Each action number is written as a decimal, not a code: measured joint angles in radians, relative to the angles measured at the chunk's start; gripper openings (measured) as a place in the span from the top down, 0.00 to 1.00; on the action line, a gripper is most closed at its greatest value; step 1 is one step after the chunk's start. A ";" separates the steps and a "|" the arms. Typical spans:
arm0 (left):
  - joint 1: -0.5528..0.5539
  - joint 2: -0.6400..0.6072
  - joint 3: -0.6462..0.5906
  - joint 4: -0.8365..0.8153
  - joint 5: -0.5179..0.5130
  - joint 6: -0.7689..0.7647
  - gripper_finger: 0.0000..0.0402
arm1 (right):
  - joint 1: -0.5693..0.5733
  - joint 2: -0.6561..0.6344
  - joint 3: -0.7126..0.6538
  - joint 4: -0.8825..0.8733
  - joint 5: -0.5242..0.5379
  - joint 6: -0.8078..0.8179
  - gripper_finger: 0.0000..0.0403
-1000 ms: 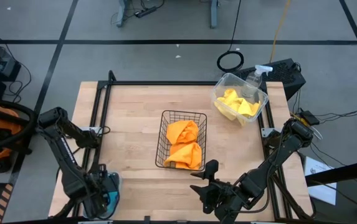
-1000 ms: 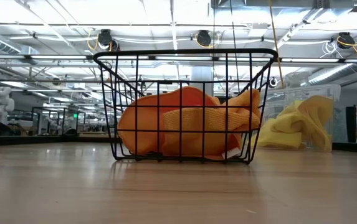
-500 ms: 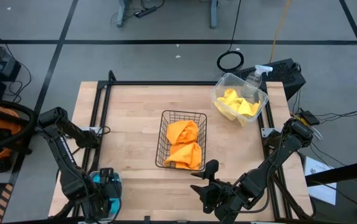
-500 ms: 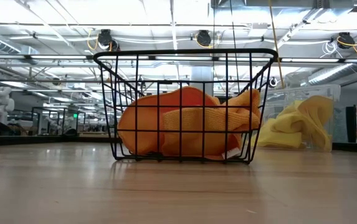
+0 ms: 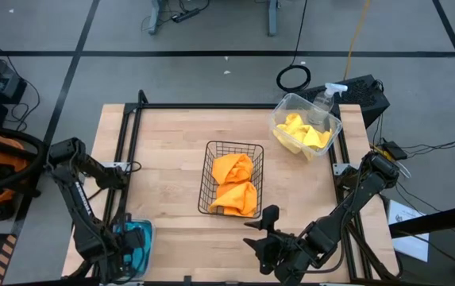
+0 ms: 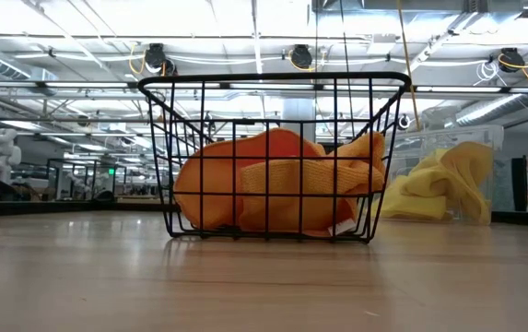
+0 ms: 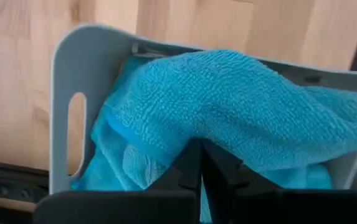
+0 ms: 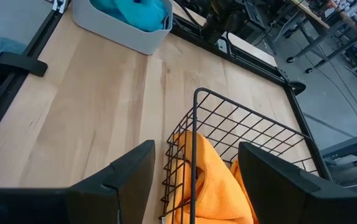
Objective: Sort microfiber towel by color & place in baskets
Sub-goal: Put the blue microfiber towel into the gray bin, then return to Home Position
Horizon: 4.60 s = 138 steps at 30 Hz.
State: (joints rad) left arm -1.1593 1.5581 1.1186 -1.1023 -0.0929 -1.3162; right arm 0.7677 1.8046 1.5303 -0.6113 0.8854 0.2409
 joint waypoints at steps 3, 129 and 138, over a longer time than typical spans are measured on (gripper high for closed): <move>-0.013 0.000 -0.050 0.049 0.000 -0.039 0.94 | 0.000 0.000 0.000 0.000 0.001 0.002 0.44; 0.836 -1.053 -1.072 1.448 -0.231 1.377 0.98 | -0.212 -0.919 -1.517 1.431 -0.497 -0.285 1.00; 0.836 -1.163 -1.076 1.394 -0.195 1.433 0.98 | -0.212 -0.919 -1.517 1.431 -0.495 -0.268 1.00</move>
State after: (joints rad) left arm -0.3229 0.3955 0.0429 0.2916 -0.2877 0.1167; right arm 0.5556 0.8860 0.0135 0.8192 0.3908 -0.0273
